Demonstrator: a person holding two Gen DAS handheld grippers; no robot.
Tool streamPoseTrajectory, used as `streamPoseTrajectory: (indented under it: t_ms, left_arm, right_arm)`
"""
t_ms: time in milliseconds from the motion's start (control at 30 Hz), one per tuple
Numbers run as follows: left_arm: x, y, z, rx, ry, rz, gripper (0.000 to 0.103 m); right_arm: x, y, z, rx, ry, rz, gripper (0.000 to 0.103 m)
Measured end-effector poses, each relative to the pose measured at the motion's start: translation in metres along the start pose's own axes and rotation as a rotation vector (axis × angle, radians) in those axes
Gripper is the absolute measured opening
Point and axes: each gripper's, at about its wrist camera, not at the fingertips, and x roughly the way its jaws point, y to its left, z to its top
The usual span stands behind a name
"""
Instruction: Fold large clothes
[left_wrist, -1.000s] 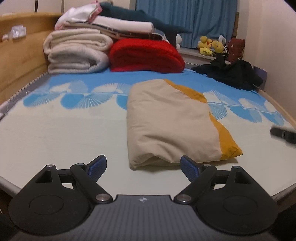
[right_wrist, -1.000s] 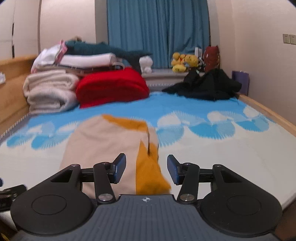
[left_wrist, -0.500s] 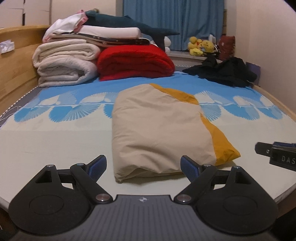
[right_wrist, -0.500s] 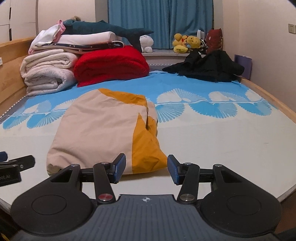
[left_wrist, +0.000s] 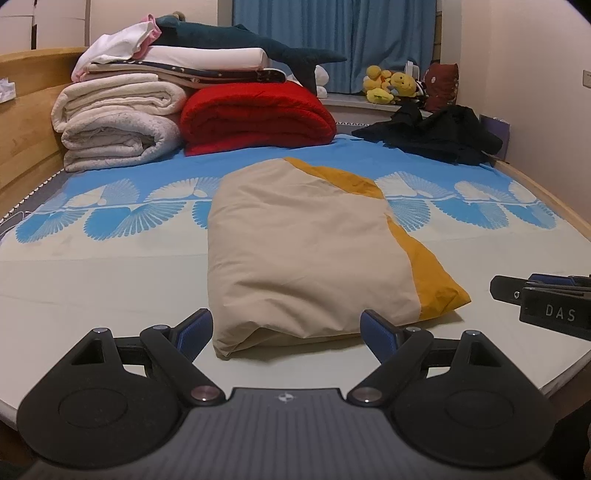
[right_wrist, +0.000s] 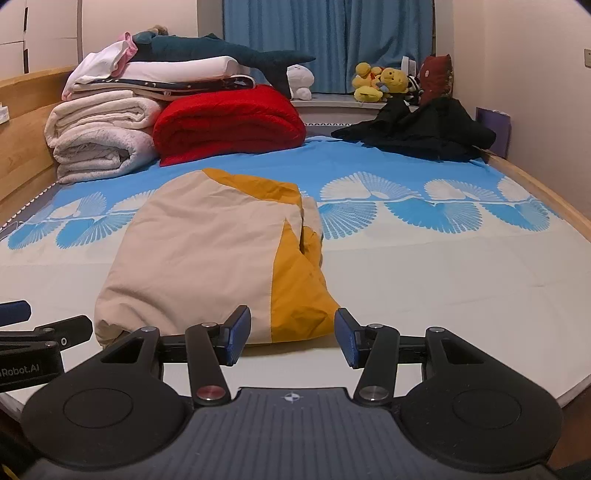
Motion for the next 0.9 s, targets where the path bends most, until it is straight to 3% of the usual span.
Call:
streamPoseTrajectory:
  t_ms: [900]
  left_arm:
    - [-0.0001, -0.0048, -0.0010, 0.011, -0.007, -0.012, 0.090]
  right_arm:
    - [-0.0009, 0.0017, -0.0001, -0.007, -0.003, -0.002, 0.053]
